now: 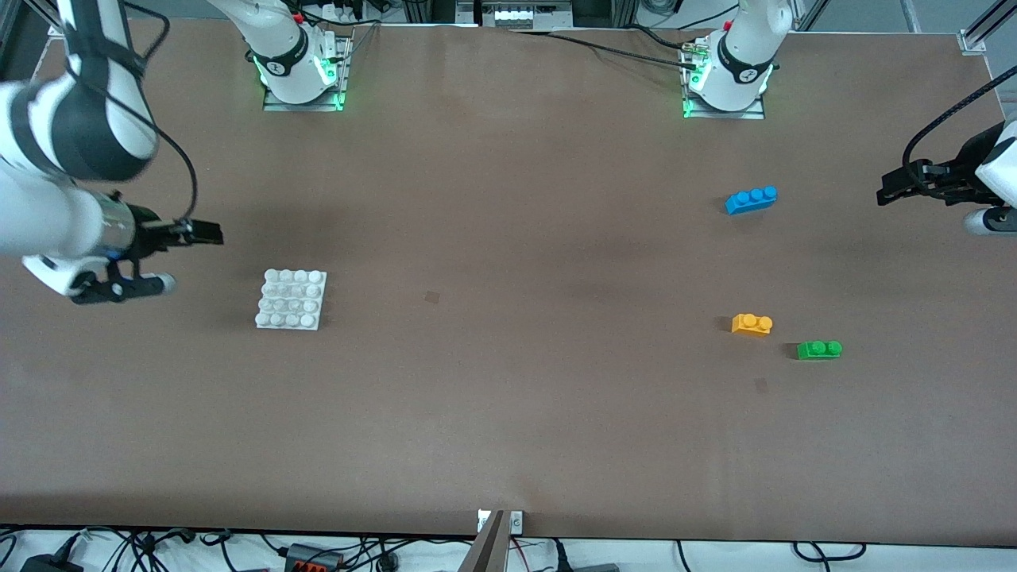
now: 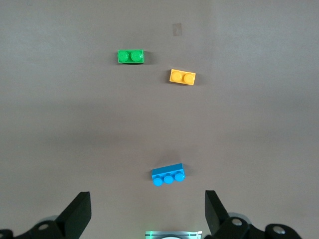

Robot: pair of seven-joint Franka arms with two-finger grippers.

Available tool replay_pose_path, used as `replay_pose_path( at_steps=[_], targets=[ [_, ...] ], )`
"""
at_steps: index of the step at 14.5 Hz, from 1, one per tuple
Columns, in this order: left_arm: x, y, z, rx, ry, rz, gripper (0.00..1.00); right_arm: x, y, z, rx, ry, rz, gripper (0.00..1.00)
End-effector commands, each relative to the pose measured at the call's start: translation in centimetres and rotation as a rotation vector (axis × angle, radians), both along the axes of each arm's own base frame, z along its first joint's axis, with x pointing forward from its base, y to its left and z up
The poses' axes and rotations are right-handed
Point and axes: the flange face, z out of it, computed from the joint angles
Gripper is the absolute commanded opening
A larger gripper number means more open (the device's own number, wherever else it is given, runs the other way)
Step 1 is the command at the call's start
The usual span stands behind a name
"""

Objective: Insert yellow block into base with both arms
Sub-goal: 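Grasp the base plate with the right gripper while the left gripper reaches the brick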

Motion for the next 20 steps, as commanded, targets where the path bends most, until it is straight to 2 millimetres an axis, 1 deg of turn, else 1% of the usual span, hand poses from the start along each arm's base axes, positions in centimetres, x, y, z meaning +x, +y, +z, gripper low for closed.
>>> replay_pose_path(
  at_steps=[1, 2, 4, 5, 6, 7, 8, 9, 11, 13, 14, 18, 19, 20],
  targets=[
    [-0.4, 0.3, 0.3, 0.014, -0.003, -0.015, 1.0, -0.3, -0.4, -5.5, -0.001, -0.043, -0.07, 1.0],
    [-0.4, 0.3, 0.3, 0.014, -0.003, -0.015, 1.0, -1.2, -0.2, -7.7, -0.016, -0.057, -0.122, 1.0],
    [-0.4, 0.3, 0.3, 0.014, -0.003, -0.015, 1.0, -2.3, -0.1, -10.9, -0.043, -0.081, -0.221, 1.0],
    [-0.4, 0.3, 0.3, 0.014, -0.003, -0.015, 1.0, -2.7, 0.0, -12.3, -0.045, -0.104, -0.234, 1.0],
    [-0.4, 0.3, 0.3, 0.014, -0.003, -0.015, 1.0, -3.1, 0.8, -13.5, -0.042, -0.138, -0.224, 1.0],
    [-0.4, 0.3, 0.3, 0.014, -0.003, -0.015, 1.0, -3.6, 0.7, -15.0, -0.041, -0.162, -0.225, 1.0],
    [-0.4, 0.3, 0.3, 0.014, -0.003, -0.015, 1.0, -4.4, 0.5, -16.9, -0.04, -0.19, -0.225, 1.0],
    [-0.4, 0.3, 0.3, 0.014, -0.003, -0.015, 1.0, -5.0, 0.5, -18.3, -0.038, -0.217, -0.218, 1.0],
    [-0.4, 0.3, 0.3, 0.014, -0.003, -0.015, 1.0, -5.1, 0.4, -20.5, -0.039, -0.241, -0.215, 1.0],
    [-0.4, 0.3, 0.3, 0.013, -0.003, -0.016, 1.0, -5.0, 0.3, -21.9, -0.038, -0.264, -0.21, 1.0],
    [-0.4, 0.3, 0.3, 0.014, -0.003, -0.015, 1.0, -5.0, 0.4, -22.1, -0.035, -0.266, -0.189, 1.0],
    [-0.2, 0.3, -0.1, 0.01, 0.004, -0.013, 1.0, -4.7, 0.3, -22.5, -0.033, -0.279, -0.17, 1.0],
    [0.0, 0.3, -0.5, 0.009, 0.01, -0.015, 1.0, -4.7, 0.3, -22.4, -0.033, -0.281, -0.17, 1.0],
    [0.4, 0.5, -1.5, 0.01, 0.029, -0.012, 1.0, -4.6, 0.5, -22.3, -0.032, -0.282, -0.168, 1.0]
  ],
)
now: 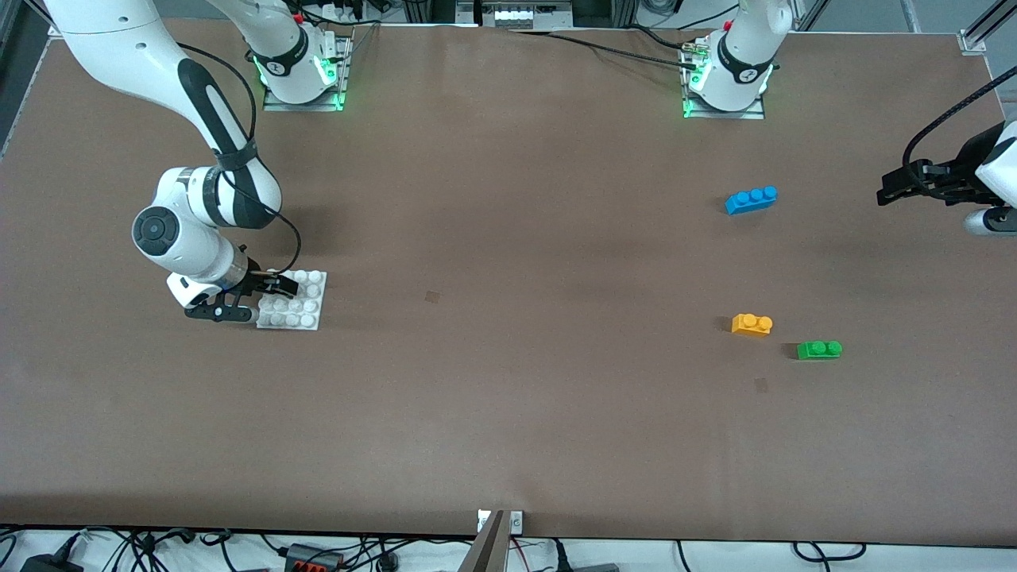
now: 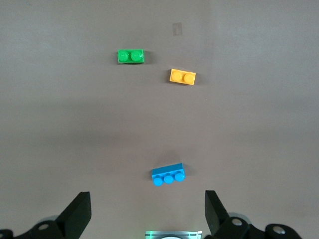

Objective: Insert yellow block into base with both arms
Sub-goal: 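Grasp the base plate with the right gripper while the left gripper reaches the brick, then grasp the yellow brick with the left gripper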

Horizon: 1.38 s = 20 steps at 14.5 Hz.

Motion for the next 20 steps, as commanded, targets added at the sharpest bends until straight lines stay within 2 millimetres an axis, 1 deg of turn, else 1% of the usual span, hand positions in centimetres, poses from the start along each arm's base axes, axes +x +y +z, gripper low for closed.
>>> replay_pose_path(
  at_steps=[1, 2, 4, 5, 7, 8, 9, 11, 12, 13, 14, 15, 16, 17, 20],
  targets=[
    [0.8, 0.5, -1.9, 0.012, 0.035, -0.016, 1.0, 0.5, 0.7, 0.2, 0.006, -0.023, 0.023, 1.0],
    [0.9, 0.4, -2.2, 0.007, 0.039, -0.015, 1.0, 0.7, 0.9, 0.4, 0.006, -0.029, 0.029, 1.0],
    [1.7, 0.4, -4.1, 0.003, 0.065, -0.017, 1.0, 0.8, 0.9, 0.6, 0.006, -0.033, 0.032, 1.0],
    [2.3, 0.4, -5.4, 0.001, 0.08, -0.019, 1.0, 0.8, 1.0, 0.5, 0.005, -0.033, 0.033, 1.0],
    [4.4, 1.0, -9.6, -0.015, 0.085, -0.01, 1.0, 1.0, 1.1, 0.7, 0.005, -0.037, 0.035, 1.0],
    [5.4, 1.2, -11.7, -0.03, 0.076, -0.003, 1.0, 0.9, 1.1, 0.5, 0.006, -0.033, 0.039, 1.0],
    [6.5, 0.8, -14.3, -0.034, 0.074, -0.009, 1.0, 0.7, 1.1, -0.1, 0.005, -0.024, 0.044, 1.0],
    [8.9, -0.3, -22.2, -0.042, 0.092, -0.024, 1.0, 1.0, 1.3, 0.0, 0.01, -0.032, 0.049, 1.0],
    [9.3, -0.5, -24.6, -0.045, 0.104, -0.028, 1.0, 1.2, 1.3, 0.1, 0.01, -0.045, 0.051, 1.0],
    [9.5, -0.8, -25.7, -0.047, 0.105, -0.031, 1.0, 1.3, 1.5, 0.1, 0.012, -0.048, 0.051, 1.0],
    [10.0, -1.0, -26.3, -0.047, 0.095, -0.034, 1.0, 1.2, 1.5, -0.1, 0.012, -0.045, 0.052, 1.0],
    [10.5, -1.9, -28.0, -0.046, 0.089, -0.042, 1.0, 1.3, 1.5, 0.0, 0.012, -0.048, 0.052, 1.0],
    [11.0, -3.9, -29.0, -0.06, 0.074, -0.052, 1.0, 1.3, 1.6, -0.1, 0.012, -0.048, 0.054, 1.0],
    [10.9, -5.8, -29.7, -0.071, 0.082, -0.071, 1.0, 1.3, 1.6, -0.3, 0.012, -0.049, 0.054, 1.0],
    [11.0, -6.4, -29.5, -0.074, 0.077, -0.092, 1.0, 1.2, 2.6, -1.0, 0.023, -0.056, 0.066, 1.0]
  ],
)
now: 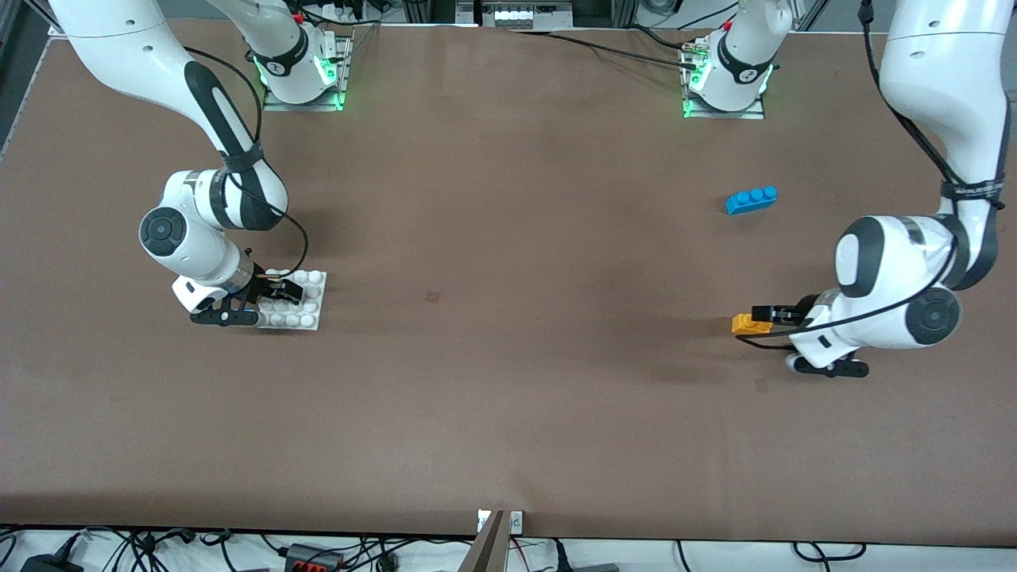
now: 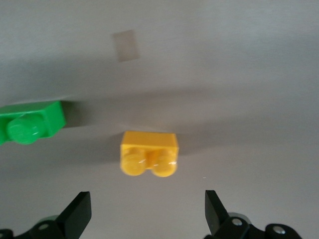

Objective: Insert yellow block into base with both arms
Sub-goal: 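Grasp the yellow brick with the left gripper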

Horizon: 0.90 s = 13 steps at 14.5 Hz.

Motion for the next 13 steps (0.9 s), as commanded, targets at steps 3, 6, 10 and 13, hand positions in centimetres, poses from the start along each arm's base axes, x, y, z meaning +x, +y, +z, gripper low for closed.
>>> replay_pose_path(
  at_steps=[3, 6, 10, 13],
  targets=[
    [0.2, -0.4, -0.7, -0.021, 0.007, -0.053, 1.0, 0.6, 1.1, -0.8, 0.016, -0.026, 0.026, 1.0],
    [0.0, 0.6, -2.7, -0.041, 0.001, -0.099, 1.0, 0.3, 1.3, -1.8, 0.016, -0.009, 0.039, 1.0],
    [-0.1, 0.4, -3.1, -0.038, -0.007, -0.106, 1.0, 0.0, 2.5, -2.3, 0.024, 0.003, 0.058, 0.82],
    [-1.2, 0.3, -3.8, -0.027, -0.06, -0.112, 1.0, -0.3, 3.5, -2.8, 0.032, 0.013, 0.073, 0.73]
  ],
)
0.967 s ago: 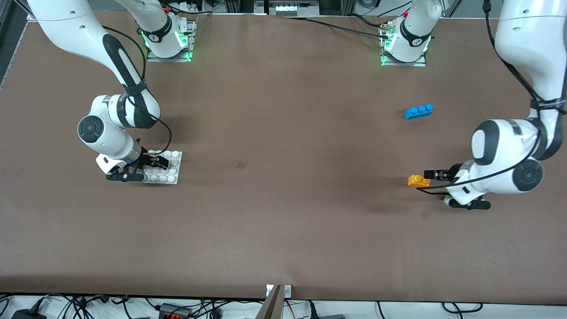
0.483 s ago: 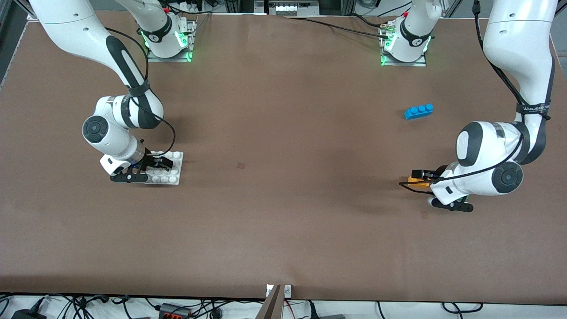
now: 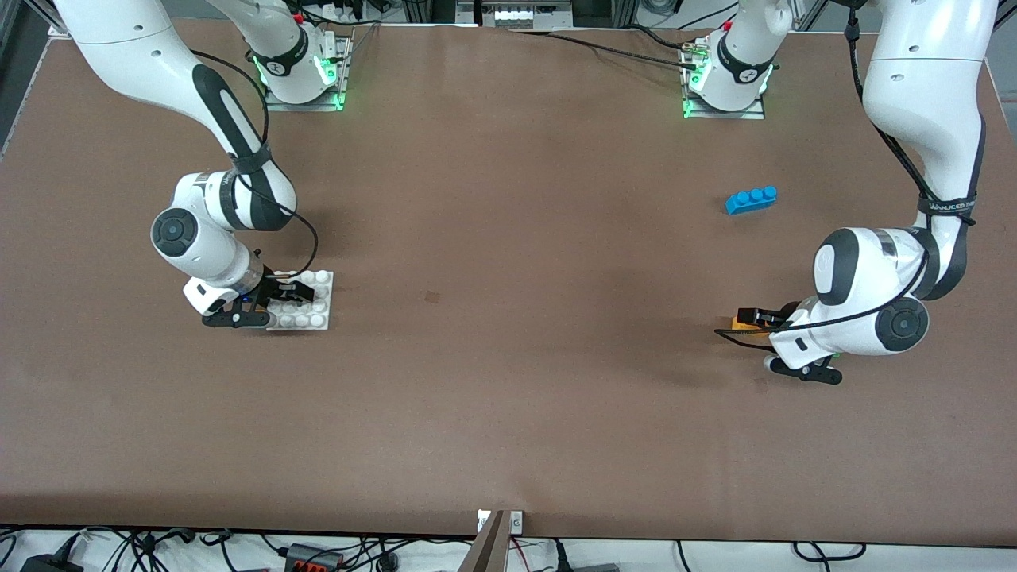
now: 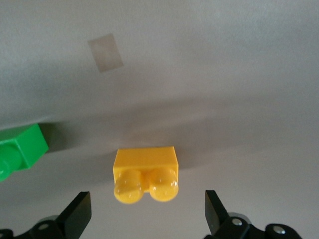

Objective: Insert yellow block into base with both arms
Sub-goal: 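Grasp the yellow brick with the left gripper, then slide the white base plate with the right gripper toward the table middle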

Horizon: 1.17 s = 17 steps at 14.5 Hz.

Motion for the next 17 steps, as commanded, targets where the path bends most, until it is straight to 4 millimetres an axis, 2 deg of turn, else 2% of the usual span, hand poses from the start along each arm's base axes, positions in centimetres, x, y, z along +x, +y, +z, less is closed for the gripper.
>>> replay_pose_path(
  at_steps=[1, 6, 9, 17],
  targets=[
    [-1.2, -0.2, 0.2, -0.004, -0.036, -0.024, 1.0, -0.2, 1.8, -1.9, 0.021, 0.018, 0.029, 0.73],
    [-1.9, 0.0, -0.5, 0.011, -0.045, -0.041, 1.0, -0.7, 4.8, -2.3, 0.045, 0.028, 0.057, 0.73],
    [-2.5, 0.2, -1.1, 0.007, -0.063, -0.064, 1.0, -1.9, 10.0, -2.5, 0.083, 0.041, 0.106, 0.73],
    [-2.6, 0.5, -1.4, 0.006, -0.061, -0.06, 1.0, -2.3, 25.4, -2.8, 0.13, 0.025, -0.028, 0.73]
  ],
)
